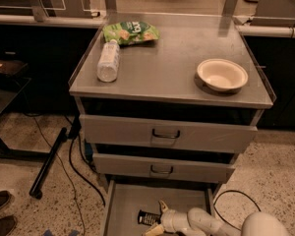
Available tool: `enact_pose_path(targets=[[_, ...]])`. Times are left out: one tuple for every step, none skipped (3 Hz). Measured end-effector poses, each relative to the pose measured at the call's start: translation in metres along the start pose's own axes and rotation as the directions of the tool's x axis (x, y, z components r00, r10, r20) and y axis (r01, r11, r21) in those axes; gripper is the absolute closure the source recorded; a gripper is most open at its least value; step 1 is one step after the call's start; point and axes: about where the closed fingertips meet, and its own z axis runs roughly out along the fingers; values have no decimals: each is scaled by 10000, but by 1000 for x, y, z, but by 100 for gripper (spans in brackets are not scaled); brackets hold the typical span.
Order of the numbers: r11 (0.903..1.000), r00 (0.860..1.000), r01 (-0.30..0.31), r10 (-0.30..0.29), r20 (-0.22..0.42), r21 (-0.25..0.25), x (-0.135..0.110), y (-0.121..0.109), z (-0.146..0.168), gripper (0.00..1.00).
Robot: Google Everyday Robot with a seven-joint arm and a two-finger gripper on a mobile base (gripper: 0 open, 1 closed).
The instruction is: Pick rxbar chocolate from bottom drawer and place on counter
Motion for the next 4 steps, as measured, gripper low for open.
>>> enact_pose_path(targets=[[10000, 10000, 0, 0, 0, -1, 0, 0, 0, 14], [10000, 10000, 0, 0, 0, -1, 0, 0, 0, 38], [10000, 10000, 0, 0, 0, -2, 0, 0, 0, 61], [10000, 10000, 0, 0, 0, -2, 0, 0, 0, 84]])
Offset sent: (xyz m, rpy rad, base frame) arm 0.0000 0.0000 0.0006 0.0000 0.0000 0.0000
